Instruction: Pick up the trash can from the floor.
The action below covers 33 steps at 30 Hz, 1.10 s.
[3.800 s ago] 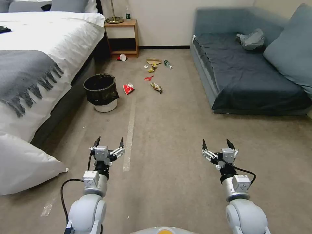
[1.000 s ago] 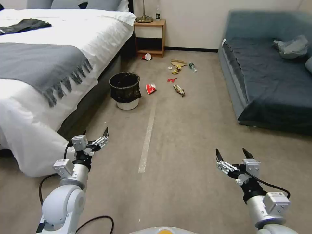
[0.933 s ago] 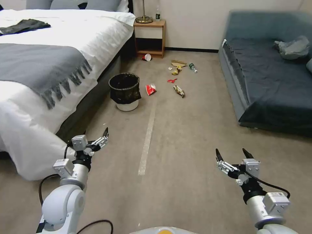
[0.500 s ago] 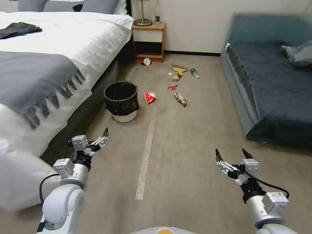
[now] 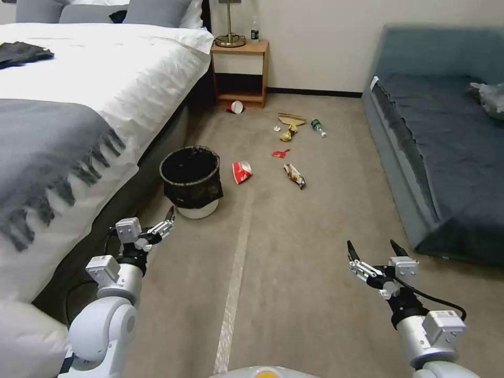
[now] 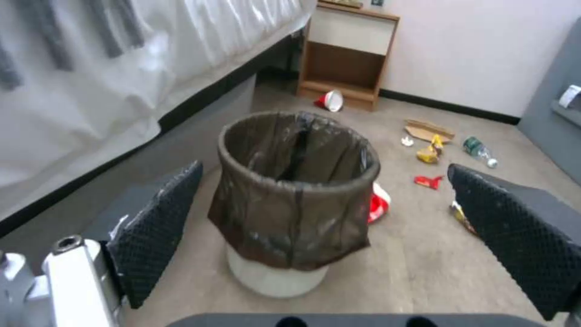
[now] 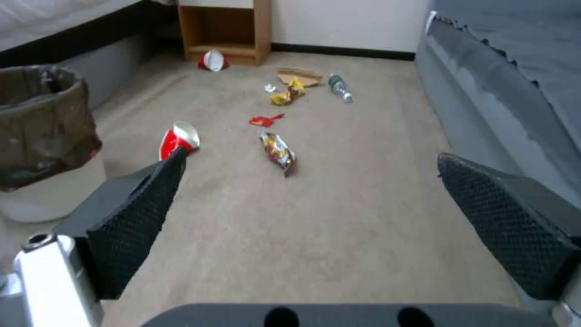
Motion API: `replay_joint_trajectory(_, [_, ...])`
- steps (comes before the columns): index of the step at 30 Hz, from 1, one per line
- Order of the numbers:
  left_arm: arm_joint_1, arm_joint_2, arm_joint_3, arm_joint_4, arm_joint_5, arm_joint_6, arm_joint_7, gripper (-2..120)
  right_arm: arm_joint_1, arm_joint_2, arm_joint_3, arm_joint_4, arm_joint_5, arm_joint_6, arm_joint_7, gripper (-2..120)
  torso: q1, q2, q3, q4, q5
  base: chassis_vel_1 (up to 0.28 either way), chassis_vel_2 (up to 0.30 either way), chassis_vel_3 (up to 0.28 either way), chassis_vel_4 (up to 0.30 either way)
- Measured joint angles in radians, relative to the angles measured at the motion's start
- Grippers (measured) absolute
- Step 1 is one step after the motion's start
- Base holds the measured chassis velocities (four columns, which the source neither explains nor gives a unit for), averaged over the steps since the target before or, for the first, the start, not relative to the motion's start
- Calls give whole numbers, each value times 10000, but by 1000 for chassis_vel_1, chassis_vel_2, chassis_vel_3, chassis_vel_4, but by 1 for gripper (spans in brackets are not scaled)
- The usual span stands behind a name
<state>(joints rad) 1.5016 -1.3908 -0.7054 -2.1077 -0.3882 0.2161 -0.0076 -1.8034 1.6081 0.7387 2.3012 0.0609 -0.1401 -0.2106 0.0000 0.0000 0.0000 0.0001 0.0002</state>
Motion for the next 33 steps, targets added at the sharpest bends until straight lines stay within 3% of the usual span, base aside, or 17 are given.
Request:
replay_joint_trajectory(22, [-83, -7, -82, 131, -212, 92, -195, 100, 15, 0, -7, -69, 1, 119, -139, 100, 1, 0, 0, -2, -5, -196, 193, 194, -191])
replay_joint_trajectory(27, [-391, 97, -312, 58, -772, 643, -513, 100, 20, 0, -2, -76, 14, 125, -144, 100, 1, 0, 1, 0, -2, -70, 71, 35, -54])
replay_joint_trajectory(33, [-1087, 533, -839, 486, -1537, 1635, -1009, 100, 20, 0, 9, -108, 17, 127, -145, 100, 0, 0, 0, -1, -3, 0, 0, 0, 0])
